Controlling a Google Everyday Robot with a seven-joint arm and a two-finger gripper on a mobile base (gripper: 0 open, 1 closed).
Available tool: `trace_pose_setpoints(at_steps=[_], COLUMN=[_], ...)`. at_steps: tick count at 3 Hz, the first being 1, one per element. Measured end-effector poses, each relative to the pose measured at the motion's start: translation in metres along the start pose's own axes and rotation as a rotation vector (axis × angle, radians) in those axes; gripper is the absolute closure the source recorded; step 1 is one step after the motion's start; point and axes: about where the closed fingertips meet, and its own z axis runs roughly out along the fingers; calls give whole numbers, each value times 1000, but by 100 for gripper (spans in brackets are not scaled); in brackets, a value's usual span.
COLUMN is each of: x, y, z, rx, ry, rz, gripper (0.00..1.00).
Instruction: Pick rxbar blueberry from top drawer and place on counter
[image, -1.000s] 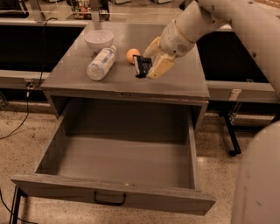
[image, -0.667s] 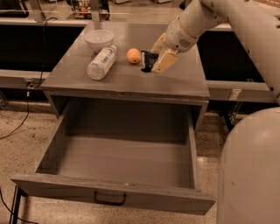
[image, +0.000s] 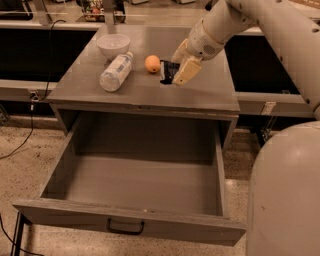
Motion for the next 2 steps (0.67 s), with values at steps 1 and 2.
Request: trace_pose_setpoints(at_steps=[1,2], x=[0,-1], y=[0,0], z=[4,7], rx=[-5,-8], ry=[-1,-2], rz=[0,-1], gripper=[12,0])
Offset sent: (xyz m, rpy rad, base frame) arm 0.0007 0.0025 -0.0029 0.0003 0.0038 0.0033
